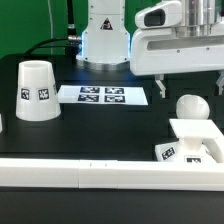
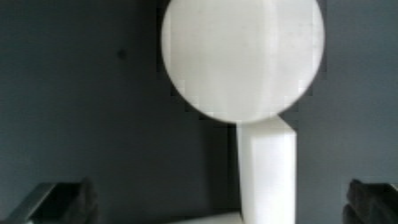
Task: Assemble lamp
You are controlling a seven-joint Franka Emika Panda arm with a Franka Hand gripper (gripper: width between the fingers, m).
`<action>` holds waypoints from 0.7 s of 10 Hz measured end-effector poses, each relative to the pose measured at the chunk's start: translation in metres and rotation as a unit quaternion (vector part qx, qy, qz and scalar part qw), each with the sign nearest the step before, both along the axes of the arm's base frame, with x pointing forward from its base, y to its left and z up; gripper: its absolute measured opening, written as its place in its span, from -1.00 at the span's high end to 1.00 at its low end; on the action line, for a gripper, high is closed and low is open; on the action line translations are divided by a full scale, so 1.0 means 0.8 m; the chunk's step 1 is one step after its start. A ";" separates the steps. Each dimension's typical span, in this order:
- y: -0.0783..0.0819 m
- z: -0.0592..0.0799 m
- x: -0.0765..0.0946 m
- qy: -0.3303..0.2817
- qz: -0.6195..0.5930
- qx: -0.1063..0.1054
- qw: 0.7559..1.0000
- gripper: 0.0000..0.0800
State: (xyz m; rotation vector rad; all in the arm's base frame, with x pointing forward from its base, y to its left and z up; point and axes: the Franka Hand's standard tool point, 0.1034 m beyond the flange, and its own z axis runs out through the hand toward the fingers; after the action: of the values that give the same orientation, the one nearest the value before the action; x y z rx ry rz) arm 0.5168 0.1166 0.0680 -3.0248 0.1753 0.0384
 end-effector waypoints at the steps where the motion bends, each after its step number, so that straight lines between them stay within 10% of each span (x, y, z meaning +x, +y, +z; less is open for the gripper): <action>1: 0.004 -0.002 -0.006 0.038 0.004 0.001 0.999 -0.75; 7: 0.014 -0.010 -0.023 0.212 0.014 0.016 0.977 -0.75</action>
Offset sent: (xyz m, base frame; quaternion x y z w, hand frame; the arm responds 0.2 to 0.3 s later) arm -0.0051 0.0120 -0.0010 0.0120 -0.2007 0.0448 0.9786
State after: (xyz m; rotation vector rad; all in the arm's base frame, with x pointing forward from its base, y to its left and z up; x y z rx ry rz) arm 0.4985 0.1276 0.0599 -2.9421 0.1628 0.6827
